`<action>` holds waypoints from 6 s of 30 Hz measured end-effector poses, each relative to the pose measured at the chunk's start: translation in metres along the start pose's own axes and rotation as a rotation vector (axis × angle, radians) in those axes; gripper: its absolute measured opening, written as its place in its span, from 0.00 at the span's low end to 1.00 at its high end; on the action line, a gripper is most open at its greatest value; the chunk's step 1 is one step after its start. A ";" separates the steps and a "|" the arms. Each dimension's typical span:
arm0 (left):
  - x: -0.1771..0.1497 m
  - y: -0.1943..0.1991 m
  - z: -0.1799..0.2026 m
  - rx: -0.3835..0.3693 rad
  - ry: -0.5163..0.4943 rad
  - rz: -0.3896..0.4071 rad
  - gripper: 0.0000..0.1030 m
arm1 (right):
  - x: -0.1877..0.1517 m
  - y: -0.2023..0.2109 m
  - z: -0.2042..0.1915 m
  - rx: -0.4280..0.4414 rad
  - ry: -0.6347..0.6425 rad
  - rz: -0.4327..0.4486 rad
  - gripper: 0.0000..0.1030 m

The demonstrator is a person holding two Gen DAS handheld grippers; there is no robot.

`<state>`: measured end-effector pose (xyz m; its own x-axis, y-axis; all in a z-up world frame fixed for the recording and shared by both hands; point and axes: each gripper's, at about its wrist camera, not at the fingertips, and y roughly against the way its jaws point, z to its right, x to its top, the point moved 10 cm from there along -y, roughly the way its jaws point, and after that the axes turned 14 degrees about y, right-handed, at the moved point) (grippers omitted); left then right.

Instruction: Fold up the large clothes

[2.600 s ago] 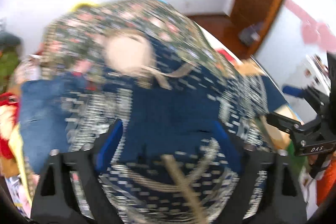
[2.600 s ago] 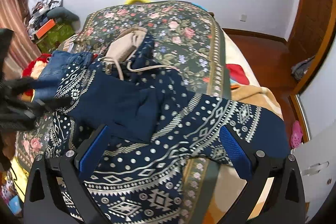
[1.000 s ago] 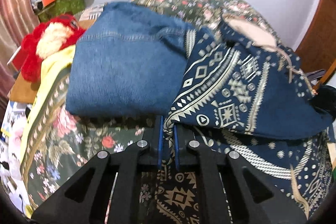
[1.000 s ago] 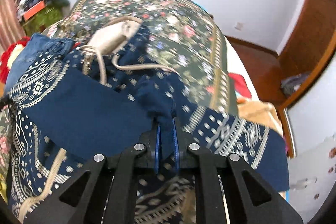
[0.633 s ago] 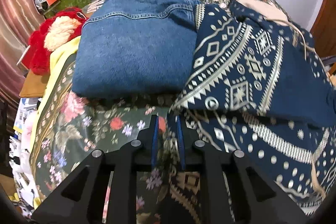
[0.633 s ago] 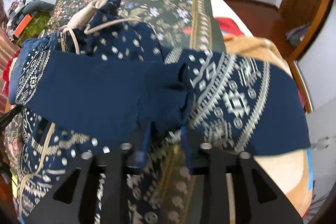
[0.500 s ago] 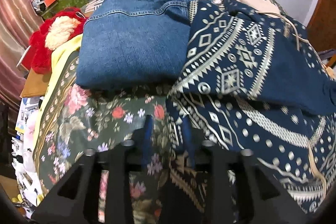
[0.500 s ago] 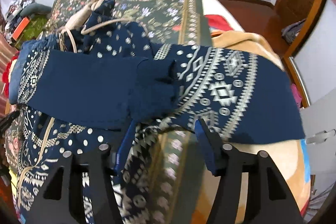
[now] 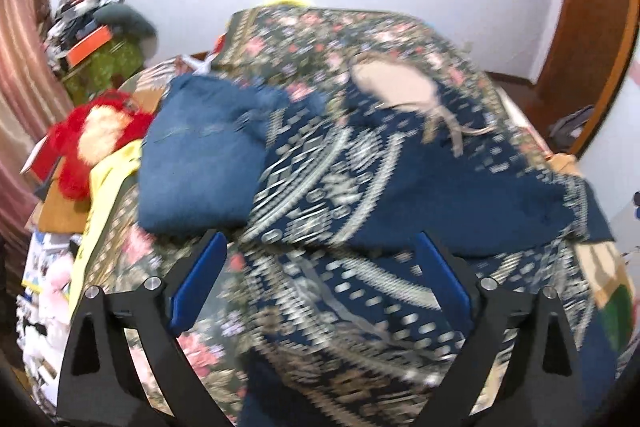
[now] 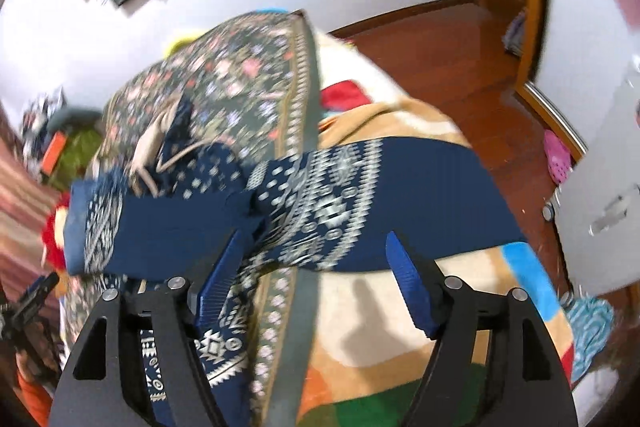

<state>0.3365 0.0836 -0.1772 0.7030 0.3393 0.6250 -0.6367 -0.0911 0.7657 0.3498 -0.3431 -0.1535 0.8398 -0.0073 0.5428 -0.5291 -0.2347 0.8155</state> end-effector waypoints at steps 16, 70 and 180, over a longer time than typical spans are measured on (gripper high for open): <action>-0.033 -0.061 0.075 -0.088 -0.009 -0.180 0.93 | -0.055 -0.082 0.115 0.071 -0.416 -0.177 0.71; -0.044 -0.025 -0.102 -0.076 0.240 -0.126 0.93 | 0.033 -0.126 -0.307 0.212 0.439 -0.051 0.07; 0.057 -0.055 -0.053 -0.042 -0.015 -0.009 0.55 | 0.061 -0.100 -0.173 0.041 0.485 -0.136 0.65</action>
<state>0.3949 0.1575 -0.1922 0.7132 0.3260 0.6206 -0.6429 -0.0487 0.7644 0.4329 -0.1516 -0.1671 0.7426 0.4758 0.4713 -0.4056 -0.2404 0.8819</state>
